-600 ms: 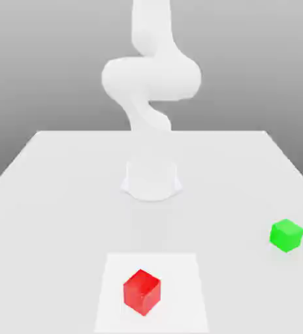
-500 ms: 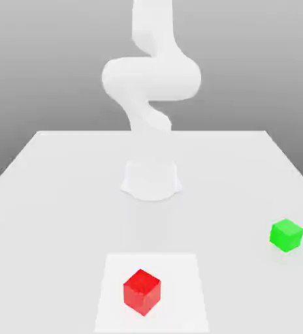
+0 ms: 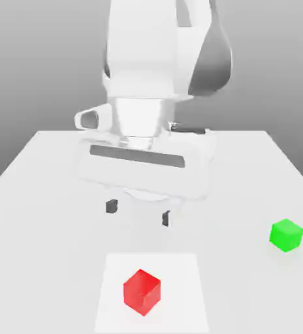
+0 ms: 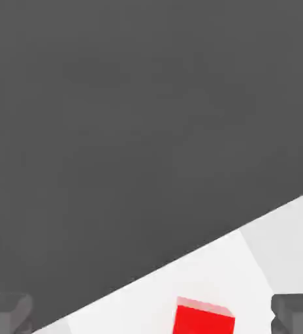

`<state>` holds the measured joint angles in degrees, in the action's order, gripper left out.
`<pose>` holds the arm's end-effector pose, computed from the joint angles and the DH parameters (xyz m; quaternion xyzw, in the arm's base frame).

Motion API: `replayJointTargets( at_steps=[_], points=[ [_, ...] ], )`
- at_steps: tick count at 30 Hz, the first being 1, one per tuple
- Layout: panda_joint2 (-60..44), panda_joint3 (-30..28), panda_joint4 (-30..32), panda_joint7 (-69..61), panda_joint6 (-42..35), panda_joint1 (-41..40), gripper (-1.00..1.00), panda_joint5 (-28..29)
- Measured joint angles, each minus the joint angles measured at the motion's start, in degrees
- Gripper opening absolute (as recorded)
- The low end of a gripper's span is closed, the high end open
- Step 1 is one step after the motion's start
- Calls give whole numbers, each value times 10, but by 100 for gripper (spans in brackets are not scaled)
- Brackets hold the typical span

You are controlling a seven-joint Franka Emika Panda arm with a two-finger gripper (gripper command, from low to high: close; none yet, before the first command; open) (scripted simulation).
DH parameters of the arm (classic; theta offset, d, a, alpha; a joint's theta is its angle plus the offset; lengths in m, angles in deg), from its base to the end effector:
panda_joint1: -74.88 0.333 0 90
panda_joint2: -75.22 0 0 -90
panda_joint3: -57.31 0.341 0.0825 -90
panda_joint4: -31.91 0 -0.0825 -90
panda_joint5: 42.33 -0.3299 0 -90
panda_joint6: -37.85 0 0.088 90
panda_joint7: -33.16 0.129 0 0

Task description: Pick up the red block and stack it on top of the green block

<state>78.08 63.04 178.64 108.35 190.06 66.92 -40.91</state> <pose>0.4320 -0.0164 0.3449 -0.7848 0.6154 -0.0637 0.0359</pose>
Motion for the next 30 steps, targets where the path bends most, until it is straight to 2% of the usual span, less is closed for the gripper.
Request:
replayJointTargets(
  at_steps=[4,9,10,17,22,25,30],
  points=[
    [-83,-2,27,54,41,-1,0,3],
    [-187,-20,19,77,122,13,0,20],
    [-204,-25,17,79,137,17,-100,22],
    [-207,-26,16,81,140,18,-100,24],
    [-118,-14,30,66,65,10,-100,4],
    [-85,27,39,14,42,39,-100,-7],
    [-51,100,54,-108,25,147,-100,-27]
  ],
)
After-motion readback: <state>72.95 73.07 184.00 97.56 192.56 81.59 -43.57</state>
